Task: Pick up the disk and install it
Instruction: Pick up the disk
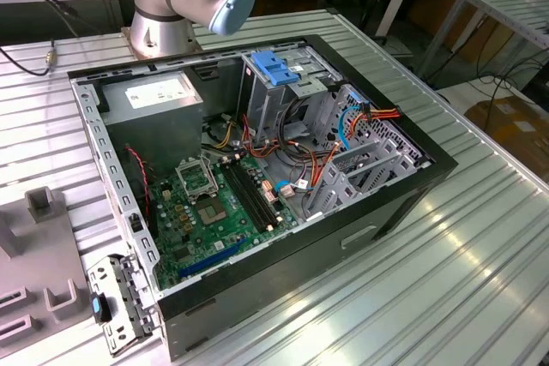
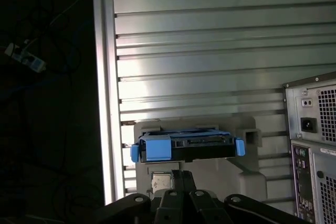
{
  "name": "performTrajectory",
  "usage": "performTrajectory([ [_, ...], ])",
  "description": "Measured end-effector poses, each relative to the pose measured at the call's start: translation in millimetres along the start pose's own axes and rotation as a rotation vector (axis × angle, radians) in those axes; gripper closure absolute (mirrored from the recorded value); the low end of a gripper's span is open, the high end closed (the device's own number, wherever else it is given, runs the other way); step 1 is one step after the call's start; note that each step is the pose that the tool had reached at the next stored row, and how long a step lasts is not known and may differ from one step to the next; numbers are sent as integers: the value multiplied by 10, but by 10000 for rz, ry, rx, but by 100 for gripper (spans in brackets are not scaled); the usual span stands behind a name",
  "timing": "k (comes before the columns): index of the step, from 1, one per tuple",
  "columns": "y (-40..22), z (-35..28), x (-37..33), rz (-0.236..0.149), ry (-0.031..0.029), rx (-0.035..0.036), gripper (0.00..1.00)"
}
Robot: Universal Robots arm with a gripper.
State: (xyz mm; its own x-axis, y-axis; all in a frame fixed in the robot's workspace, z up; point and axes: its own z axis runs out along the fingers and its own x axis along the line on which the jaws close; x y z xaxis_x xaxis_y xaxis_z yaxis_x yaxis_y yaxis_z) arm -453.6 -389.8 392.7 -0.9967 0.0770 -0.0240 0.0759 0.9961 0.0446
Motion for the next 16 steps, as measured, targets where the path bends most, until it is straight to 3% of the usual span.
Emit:
performTrajectory([
  [12, 0, 0, 4, -39, 2, 0, 89],
  [16, 0, 0, 4, -305, 13, -7, 89],
])
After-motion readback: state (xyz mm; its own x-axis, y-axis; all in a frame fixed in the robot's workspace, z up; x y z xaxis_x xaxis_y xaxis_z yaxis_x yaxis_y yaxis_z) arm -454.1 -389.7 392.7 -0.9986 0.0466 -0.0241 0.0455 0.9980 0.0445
